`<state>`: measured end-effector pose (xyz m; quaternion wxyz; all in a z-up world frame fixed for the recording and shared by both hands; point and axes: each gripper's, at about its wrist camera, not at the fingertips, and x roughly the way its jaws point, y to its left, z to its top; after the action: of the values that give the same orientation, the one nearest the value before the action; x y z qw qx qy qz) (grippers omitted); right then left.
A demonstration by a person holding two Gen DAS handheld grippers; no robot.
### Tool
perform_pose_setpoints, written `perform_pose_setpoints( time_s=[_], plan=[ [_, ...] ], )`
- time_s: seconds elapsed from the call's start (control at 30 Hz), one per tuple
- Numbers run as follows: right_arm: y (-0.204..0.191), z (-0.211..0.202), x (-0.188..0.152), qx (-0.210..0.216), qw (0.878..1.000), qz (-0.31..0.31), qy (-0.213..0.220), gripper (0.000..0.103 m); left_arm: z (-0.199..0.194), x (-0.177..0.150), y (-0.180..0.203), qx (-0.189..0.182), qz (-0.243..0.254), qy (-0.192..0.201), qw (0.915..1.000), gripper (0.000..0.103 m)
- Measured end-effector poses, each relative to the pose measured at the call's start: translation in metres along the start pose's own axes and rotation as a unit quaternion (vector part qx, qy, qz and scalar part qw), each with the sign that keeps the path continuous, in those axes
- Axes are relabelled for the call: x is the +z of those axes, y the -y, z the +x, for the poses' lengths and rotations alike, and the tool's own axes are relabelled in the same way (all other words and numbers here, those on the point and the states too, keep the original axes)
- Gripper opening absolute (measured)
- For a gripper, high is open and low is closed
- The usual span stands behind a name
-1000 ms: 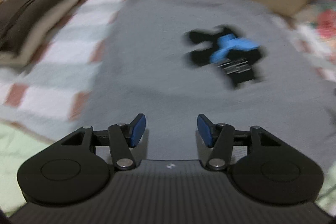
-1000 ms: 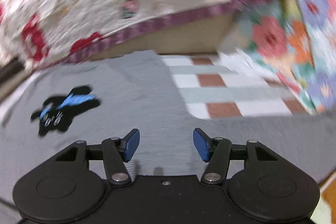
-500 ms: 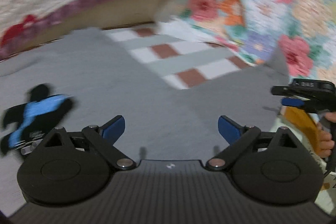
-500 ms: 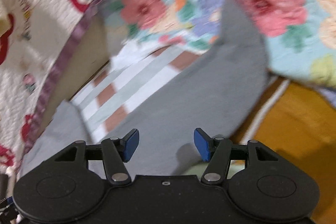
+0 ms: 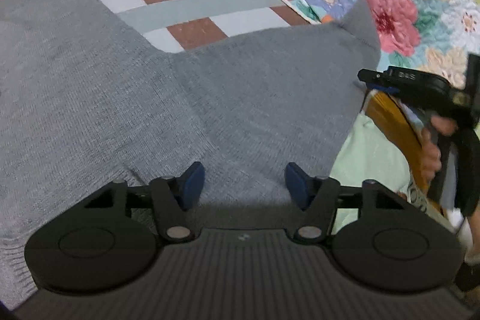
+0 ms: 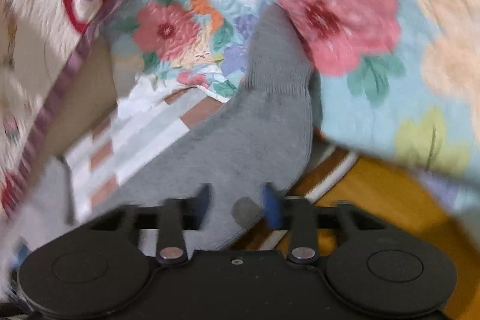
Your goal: Fold clothes
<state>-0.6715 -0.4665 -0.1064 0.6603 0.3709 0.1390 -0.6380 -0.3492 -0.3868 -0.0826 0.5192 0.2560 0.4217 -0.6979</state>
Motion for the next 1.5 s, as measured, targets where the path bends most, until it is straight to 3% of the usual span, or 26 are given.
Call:
perform_pose_setpoints(
  time_s=[0.13, 0.27, 0.37, 0.53, 0.6, 0.63, 0.8, 0.93, 1.07, 1.2, 1.33, 1.5],
  plan=[
    [0.009, 0.009, 0.006, -0.009, 1.0, -0.019, 0.007, 0.024, 0.0, -0.002, -0.001, -0.002, -0.004, -0.003, 1.0, 0.054],
    [0.017, 0.019, 0.011, -0.023, 0.999, -0.027, 0.01, 0.049, 0.002, -0.004, -0.001, 0.001, -0.007, -0.007, 1.0, 0.055],
    [0.019, 0.025, 0.013, -0.053, 0.998, -0.039, 0.01, 0.049, 0.006, -0.004, -0.002, 0.004, -0.01, -0.008, 0.9999, 0.055],
    [0.017, 0.028, 0.011, -0.012, 0.999, -0.031, 0.018, 0.055, 0.008, -0.003, -0.002, 0.007, -0.016, -0.009, 0.9998, 0.055],
    [0.004, 0.018, 0.014, 0.034, 0.999, -0.03, 0.019, 0.013, 0.007, -0.003, -0.002, 0.006, -0.017, -0.006, 0.9998, 0.055],
    [-0.002, 0.013, 0.016, 0.057, 0.998, -0.029, 0.02, 0.007, 0.006, -0.004, 0.0, 0.006, -0.006, -0.002, 1.0, 0.057],
    [-0.034, -0.011, 0.023, 0.171, 0.985, -0.026, 0.022, 0.007, -0.006, -0.007, 0.018, 0.019, 0.056, 0.018, 0.9981, 0.059],
    [-0.059, -0.031, 0.03, 0.261, 0.965, -0.023, 0.024, 0.007, -0.038, -0.01, 0.002, 0.017, 0.029, 0.051, 0.9981, 0.064],
    [-0.106, -0.046, 0.005, 0.327, 0.943, -0.057, -0.008, 0.007, -0.084, -0.026, -0.036, 0.062, 0.004, 0.075, 0.9952, 0.066],
    [-0.162, -0.059, -0.033, 0.38, 0.917, -0.107, -0.054, 0.007, -0.143, -0.047, -0.076, 0.117, -0.03, 0.107, 0.9868, 0.068],
    [-0.218, -0.071, -0.071, 0.43, 0.884, -0.157, -0.101, 0.007, -0.201, -0.069, -0.116, 0.168, -0.067, 0.137, 0.9739, 0.072],
    [-0.289, -0.087, -0.119, 0.487, 0.831, -0.217, -0.157, 0.007, -0.239, -0.118, -0.168, 0.201, -0.141, 0.155, 0.957, 0.072]
  ],
)
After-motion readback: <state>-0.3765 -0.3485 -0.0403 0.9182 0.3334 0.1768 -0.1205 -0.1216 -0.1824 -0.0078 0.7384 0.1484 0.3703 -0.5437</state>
